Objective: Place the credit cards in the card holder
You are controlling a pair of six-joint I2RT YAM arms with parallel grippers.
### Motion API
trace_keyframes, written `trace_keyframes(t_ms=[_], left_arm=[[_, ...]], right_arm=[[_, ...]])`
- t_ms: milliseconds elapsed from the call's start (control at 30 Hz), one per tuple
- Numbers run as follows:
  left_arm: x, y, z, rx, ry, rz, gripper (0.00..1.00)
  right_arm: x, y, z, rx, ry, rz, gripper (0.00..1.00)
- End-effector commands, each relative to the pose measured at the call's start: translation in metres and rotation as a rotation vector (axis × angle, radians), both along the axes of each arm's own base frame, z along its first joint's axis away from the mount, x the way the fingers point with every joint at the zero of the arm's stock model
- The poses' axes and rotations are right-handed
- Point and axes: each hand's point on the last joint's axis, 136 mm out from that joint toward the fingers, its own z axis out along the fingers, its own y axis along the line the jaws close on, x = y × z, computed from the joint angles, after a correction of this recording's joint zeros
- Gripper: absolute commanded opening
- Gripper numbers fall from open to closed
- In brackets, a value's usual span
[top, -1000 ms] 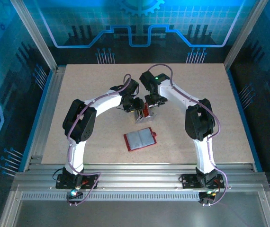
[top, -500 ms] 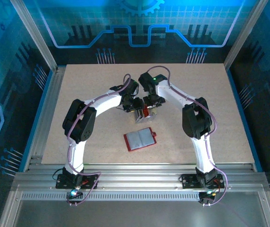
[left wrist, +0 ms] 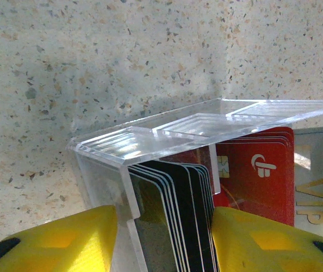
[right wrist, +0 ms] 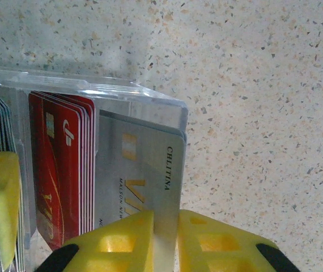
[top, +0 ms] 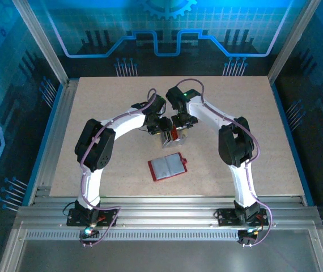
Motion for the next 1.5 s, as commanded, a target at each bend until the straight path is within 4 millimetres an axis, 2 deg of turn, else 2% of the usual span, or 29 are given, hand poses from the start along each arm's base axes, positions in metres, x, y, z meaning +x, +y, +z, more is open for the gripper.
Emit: trace_keyframes(t_ms=[0,367,500,700,967,1467], left_arm=[[-0.021,0.022,-0.050,0.100,0.126,0.016,0.49],[-0.021,0.021,-0.051,0.096,0.130,0.016,0.49],[-0.022,0.022,-0.052,0.098,0.132,0.014,0.49],[-0.021,0.020,-0.051,0.089,0.134,0.014,0.49],[-0.019,0.020,-0.049,0.073,0.133,0.020,0.49],[-0.021,0.020,-0.049,0.063,0.140,0.022,0.49]], right_arm=[[-0.002,-0.009,0.017,0.003,-0.020,-0.006,0.18],[-0.003,-0.007,0.021,0.014,-0.018,0.005,0.08],[-0.004,-0.006,0.022,0.023,-0.012,0.006,0.07],[-0.008,0.002,0.029,0.073,-0.003,0.019,0.00],[-0.016,0.017,0.035,0.209,0.040,0.025,0.00],[-0.024,0.044,0.009,0.374,0.156,0.001,0.02]])
